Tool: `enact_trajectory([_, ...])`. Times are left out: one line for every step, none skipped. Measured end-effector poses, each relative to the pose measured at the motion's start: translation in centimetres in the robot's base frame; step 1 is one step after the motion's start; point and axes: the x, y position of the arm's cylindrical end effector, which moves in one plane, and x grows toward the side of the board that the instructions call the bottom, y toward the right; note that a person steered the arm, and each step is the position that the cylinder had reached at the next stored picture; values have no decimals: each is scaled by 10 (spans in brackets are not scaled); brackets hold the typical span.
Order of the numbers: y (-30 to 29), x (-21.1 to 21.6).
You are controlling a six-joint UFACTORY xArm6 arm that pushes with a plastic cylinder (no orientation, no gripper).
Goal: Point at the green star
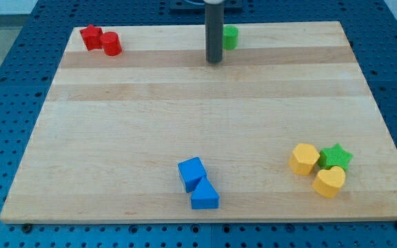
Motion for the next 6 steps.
enact_trajectory([47, 65])
enact_trajectory([118, 139])
enact_trajectory([191, 184])
enact_trajectory([194, 184])
enact_trajectory([209, 197])
enact_trajectory([220, 233])
